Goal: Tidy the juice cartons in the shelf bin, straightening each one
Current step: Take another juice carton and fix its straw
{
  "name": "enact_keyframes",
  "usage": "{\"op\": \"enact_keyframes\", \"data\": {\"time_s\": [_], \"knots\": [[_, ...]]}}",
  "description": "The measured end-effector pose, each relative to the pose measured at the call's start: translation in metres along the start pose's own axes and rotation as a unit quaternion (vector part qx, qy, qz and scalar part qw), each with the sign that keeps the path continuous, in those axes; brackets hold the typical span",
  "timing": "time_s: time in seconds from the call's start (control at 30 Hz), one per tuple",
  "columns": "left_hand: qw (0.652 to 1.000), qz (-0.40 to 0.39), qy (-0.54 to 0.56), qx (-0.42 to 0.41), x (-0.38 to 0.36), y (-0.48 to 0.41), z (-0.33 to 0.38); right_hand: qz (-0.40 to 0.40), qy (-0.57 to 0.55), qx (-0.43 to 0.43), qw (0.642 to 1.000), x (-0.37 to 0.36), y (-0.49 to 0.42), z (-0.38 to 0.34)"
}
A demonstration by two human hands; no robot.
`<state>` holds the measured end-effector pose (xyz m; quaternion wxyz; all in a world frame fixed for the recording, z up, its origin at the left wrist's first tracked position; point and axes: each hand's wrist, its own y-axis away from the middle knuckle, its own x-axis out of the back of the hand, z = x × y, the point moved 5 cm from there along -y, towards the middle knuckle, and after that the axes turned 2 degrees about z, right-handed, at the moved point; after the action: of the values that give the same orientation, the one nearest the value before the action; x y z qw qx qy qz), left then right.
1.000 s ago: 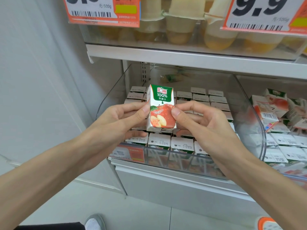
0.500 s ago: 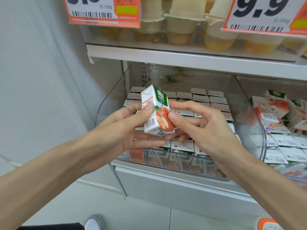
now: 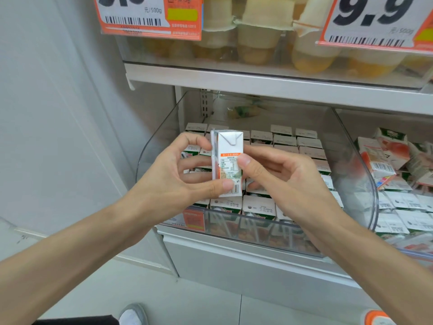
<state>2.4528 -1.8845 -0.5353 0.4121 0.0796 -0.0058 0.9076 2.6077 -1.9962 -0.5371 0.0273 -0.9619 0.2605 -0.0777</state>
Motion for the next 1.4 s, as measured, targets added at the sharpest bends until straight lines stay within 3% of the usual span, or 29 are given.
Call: {"op": "enact_keyframes", "data": {"time_s": [0.17,0.5,0.73,1.0,1.4], "knots": [[1.0,0.006,0.029,0.005,0.0,-0.001,0.0,0.03,-0.02,0.006,0.999,0.003,-0.001,0.002],[1.0,-0.006,-0.009,0.008,0.001,-0.005,-0.002,0.01,-0.007,0.001,1.0,0.002,0.002,0.0],[0.999,-0.045,0.014,0.017,-0.003,-0.005,-0.004,0.028,-0.03,-0.021,0.999,0.005,0.002,0.002],[0.999,-0.014,0.043,0.016,0.007,-0.007,-0.007,0.018,-0.046,-0.051,0.997,0.006,0.003,0.005],[1.0,0.011,-0.007,0.002,0.01,-0.007,-0.002,0.005,-0.019,-0.066,0.998,0.002,0.002,0.005]]}}
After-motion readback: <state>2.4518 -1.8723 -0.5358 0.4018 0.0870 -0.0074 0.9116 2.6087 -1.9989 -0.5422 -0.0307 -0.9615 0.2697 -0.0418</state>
